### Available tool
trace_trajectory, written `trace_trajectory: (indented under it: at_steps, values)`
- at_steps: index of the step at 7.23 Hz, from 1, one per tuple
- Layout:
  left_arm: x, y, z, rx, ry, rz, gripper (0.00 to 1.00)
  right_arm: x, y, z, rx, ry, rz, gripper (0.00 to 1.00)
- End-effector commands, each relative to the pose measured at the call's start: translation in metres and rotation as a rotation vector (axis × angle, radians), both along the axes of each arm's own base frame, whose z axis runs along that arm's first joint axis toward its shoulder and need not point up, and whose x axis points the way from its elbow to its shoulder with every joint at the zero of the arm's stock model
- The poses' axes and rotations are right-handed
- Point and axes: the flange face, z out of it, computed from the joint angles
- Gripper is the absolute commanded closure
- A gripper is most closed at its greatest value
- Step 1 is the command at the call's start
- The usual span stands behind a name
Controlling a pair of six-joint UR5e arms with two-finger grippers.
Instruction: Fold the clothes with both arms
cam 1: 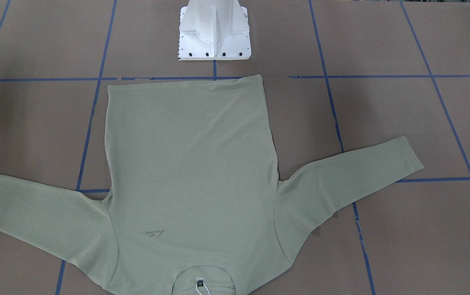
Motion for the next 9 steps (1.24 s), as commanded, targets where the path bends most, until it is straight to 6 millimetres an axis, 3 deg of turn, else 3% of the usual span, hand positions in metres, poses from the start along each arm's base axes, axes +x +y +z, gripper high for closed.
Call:
trace_trajectory:
  at_steps: [1,4,7,9]
  values:
    - [0.0,0.0,-0.004,0.014,0.001,0.004,0.0,0.0,0.0,-0.001,0.003,0.0,0.001,0.0]
    - [0.0,0.006,-0.003,0.01,0.001,0.004,0.0,0.0,0.001,-0.002,0.003,-0.005,-0.001,0.0]
    - [0.0,0.017,0.01,-0.01,0.003,0.003,0.0,-0.001,0.005,-0.006,0.004,-0.028,-0.006,0.0]
    - [0.002,0.016,0.017,-0.024,0.003,0.004,0.0,-0.001,0.005,0.026,-0.058,-0.015,-0.005,0.0]
